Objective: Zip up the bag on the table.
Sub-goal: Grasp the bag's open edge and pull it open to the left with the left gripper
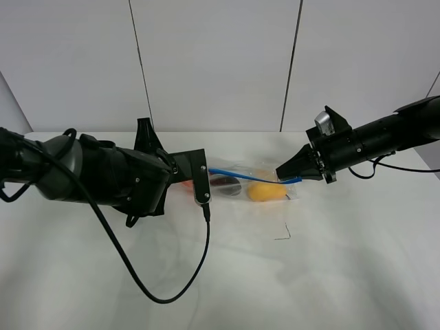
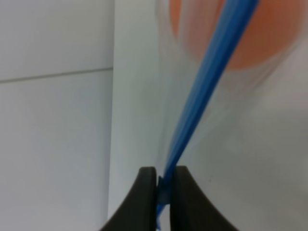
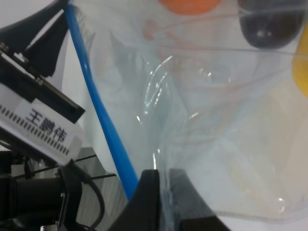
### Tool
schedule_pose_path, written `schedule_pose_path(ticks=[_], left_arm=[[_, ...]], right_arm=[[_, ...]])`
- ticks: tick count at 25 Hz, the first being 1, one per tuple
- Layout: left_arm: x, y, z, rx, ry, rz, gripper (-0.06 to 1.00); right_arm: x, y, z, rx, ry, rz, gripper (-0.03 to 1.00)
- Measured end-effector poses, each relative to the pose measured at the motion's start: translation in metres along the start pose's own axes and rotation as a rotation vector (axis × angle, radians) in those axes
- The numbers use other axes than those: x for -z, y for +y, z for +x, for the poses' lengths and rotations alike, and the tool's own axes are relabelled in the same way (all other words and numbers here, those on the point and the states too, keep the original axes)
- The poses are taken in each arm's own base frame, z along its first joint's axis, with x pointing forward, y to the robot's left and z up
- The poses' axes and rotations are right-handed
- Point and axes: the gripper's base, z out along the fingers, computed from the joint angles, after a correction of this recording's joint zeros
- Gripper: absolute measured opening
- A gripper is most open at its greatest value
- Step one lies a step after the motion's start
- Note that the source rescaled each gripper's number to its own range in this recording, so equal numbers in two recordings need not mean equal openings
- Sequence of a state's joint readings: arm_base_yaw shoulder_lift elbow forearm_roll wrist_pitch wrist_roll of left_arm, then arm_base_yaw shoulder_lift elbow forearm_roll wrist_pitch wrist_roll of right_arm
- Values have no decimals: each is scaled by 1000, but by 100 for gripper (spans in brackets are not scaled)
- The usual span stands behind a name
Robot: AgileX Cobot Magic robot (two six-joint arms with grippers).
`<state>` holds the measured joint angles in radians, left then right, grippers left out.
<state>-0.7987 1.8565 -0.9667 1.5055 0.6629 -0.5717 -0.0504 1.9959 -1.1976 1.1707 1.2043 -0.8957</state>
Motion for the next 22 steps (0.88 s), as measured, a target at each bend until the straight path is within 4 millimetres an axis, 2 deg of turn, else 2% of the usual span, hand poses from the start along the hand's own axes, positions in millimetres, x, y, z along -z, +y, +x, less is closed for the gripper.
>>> schedule_pose_path(ticks=[12,22], left_arm=[[-14,9,17,37,66,-2,0],[-15,9,18,40,67,-1,0]], right_arm=[[0,0,1,3,6,5,0],[0,0,1,3,6,5,0]])
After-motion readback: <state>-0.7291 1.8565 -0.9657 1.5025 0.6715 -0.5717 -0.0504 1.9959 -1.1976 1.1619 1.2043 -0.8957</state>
